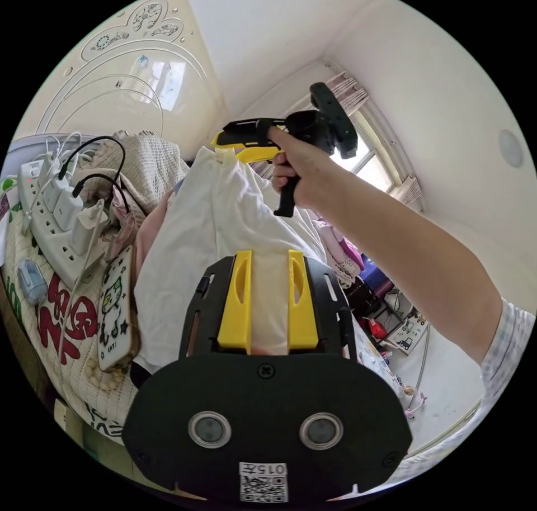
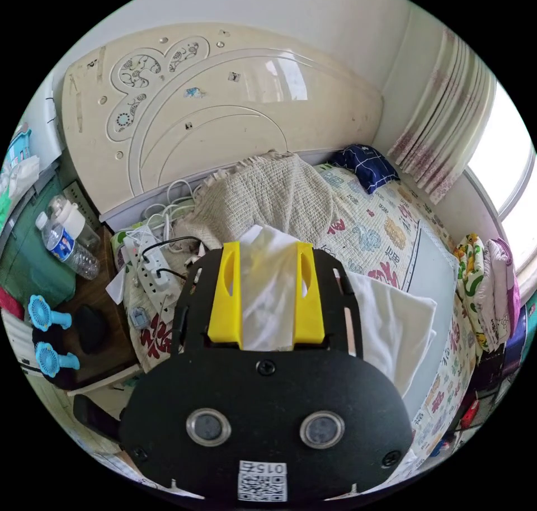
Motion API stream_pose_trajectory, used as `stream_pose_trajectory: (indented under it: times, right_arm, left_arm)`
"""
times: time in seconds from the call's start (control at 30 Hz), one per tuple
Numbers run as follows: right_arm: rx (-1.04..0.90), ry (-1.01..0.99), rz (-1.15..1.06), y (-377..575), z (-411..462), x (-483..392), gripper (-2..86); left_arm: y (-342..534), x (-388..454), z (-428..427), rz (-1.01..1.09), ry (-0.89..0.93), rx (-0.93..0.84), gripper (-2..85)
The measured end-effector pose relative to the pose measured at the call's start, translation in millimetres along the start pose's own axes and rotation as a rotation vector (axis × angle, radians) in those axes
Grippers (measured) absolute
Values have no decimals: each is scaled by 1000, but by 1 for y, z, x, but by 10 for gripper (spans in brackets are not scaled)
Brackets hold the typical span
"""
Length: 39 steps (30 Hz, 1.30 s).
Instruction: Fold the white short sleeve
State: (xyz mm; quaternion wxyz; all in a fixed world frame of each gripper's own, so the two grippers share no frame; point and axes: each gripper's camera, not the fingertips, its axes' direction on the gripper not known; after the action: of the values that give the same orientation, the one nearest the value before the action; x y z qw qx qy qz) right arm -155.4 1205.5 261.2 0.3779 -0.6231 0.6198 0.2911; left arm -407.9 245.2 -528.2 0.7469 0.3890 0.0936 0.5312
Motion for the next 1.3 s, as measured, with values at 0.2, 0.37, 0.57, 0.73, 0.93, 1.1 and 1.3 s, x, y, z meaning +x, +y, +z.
stream_pose_trajectory:
  times: [0.2,0.37,0.57,0.73,0.93,1.1,1.3]
  right_arm:
    - [1,-25,43,18,-14,43,64]
    - [177,-160,75,55,-115,111,48]
    - [388,-299,137,135,-268,205,45]
    - [595,-389,299,217,-420,312,43]
    - [734,-327,311,309,-615,392,44]
    - [698,-308,249,358,-729,425,44]
    - [544,-418,350,448,-756,463,42]
  left_arm:
    - [0,-17,0,-15,36,11,94]
    - [4,-19,-8,-7,53,80,91]
    - [7,-2,-19,63,88,166,88]
    - [24,28,-21,133,231,283,66]
    - [30,108,1,208,412,204,67]
    - [29,202,28,295,578,115,75]
    - [78,285,107,295,748,-105,103]
